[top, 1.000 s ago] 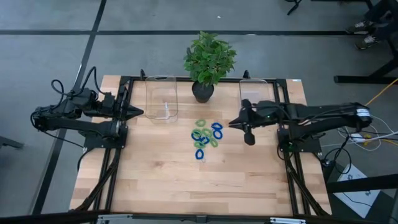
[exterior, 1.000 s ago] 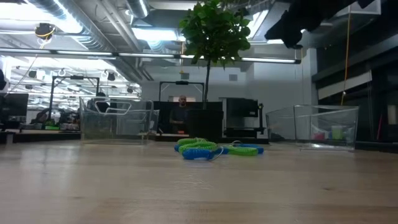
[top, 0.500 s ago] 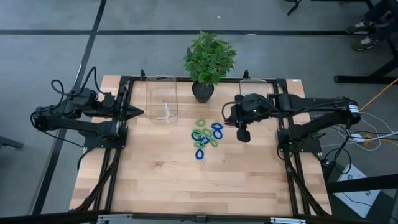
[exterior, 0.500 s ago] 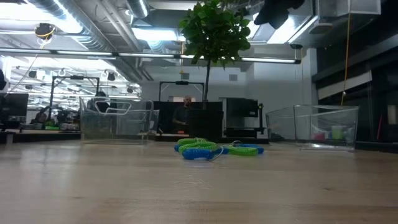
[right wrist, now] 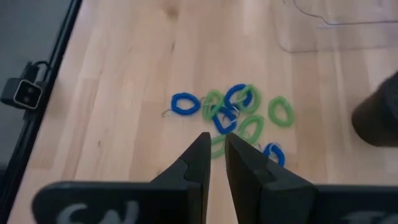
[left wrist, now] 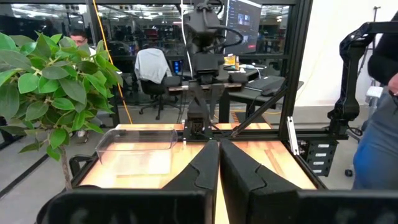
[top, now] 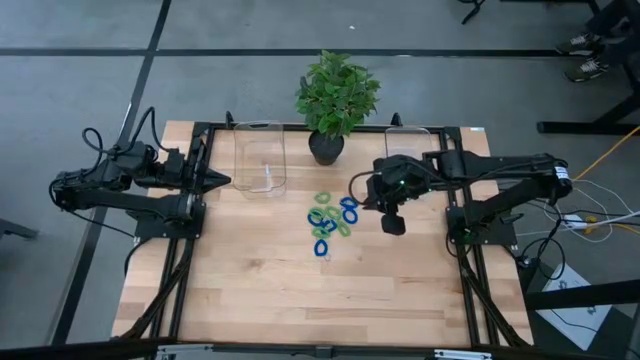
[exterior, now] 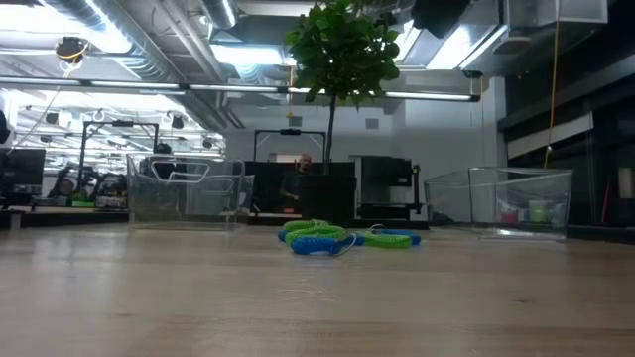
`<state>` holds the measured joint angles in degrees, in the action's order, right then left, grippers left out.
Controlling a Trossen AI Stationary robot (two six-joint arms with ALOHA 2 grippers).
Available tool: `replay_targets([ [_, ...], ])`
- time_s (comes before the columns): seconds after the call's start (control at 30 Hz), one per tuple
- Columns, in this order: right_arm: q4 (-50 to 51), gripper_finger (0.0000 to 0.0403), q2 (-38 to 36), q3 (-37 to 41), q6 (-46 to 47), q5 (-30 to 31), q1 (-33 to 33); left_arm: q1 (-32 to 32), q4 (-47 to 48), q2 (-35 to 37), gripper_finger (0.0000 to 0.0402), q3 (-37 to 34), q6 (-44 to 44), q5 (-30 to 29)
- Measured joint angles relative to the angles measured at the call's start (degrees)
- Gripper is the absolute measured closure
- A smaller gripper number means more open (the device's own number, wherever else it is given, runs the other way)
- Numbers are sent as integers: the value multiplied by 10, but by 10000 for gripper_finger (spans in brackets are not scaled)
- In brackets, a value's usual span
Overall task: Sort spring keychains
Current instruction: Put the blue spring keychain into the right transparent bin
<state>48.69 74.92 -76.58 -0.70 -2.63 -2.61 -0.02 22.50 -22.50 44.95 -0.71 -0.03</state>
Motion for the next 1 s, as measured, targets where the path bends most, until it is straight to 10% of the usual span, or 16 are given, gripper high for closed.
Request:
replay_targets([
  [1.0, -30, 353, 266, 1, 15, 2, 40, 0, 0, 0, 392, 0, 0, 0],
])
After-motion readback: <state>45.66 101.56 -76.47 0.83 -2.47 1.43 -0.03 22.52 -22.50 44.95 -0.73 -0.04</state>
